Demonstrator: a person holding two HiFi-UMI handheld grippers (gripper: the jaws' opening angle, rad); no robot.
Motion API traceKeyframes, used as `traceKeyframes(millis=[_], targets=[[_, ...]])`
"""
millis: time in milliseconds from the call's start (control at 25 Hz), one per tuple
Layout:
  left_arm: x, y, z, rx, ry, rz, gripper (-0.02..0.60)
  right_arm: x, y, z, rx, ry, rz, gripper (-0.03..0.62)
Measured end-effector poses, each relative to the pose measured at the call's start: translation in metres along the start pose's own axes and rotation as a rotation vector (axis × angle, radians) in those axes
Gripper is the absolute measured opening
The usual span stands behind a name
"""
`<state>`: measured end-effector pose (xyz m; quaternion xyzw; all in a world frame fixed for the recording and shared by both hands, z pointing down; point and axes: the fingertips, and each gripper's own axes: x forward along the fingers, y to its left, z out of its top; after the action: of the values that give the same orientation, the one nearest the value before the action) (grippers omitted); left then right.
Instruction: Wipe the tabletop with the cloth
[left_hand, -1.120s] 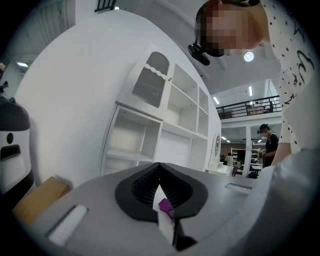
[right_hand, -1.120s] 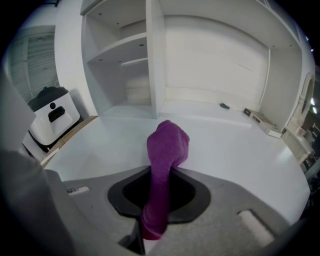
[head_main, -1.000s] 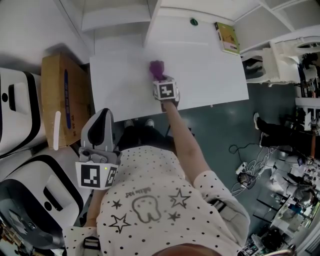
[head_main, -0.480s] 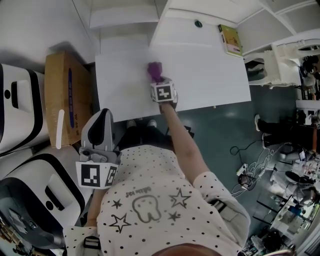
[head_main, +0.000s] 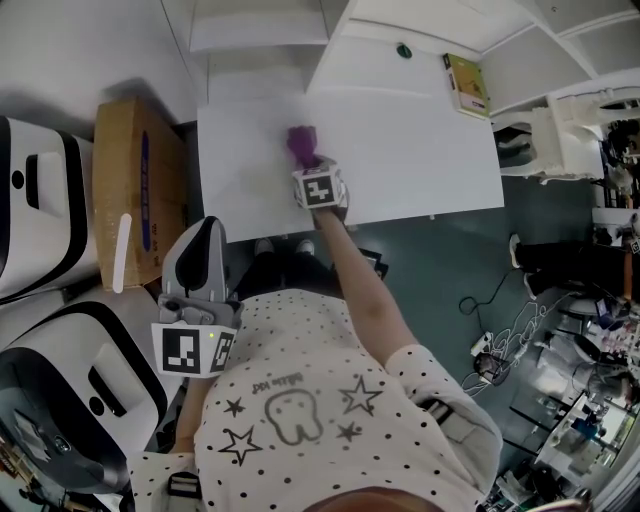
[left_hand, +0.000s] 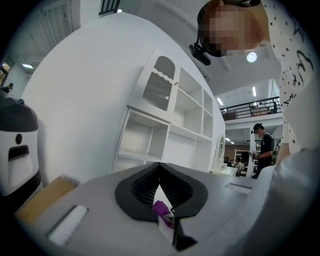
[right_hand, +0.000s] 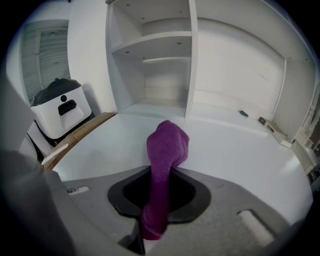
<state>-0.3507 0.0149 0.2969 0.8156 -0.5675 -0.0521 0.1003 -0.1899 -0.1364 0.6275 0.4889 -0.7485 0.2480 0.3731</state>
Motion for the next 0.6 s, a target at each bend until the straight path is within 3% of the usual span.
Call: traceKeyframes(millis=[360, 600], targets=[[-0.006, 0.008, 0.001, -0.001, -0.004, 0.019, -0.005, 0.007, 0.024, 0.019, -0.058, -0.079, 0.031, 0.061], [-0.008, 0.012, 0.001, -0.002, -0.002, 0.024, -0.005, 0.009, 0.042, 0.021, -0.058, -0.066, 0.058, 0.061]])
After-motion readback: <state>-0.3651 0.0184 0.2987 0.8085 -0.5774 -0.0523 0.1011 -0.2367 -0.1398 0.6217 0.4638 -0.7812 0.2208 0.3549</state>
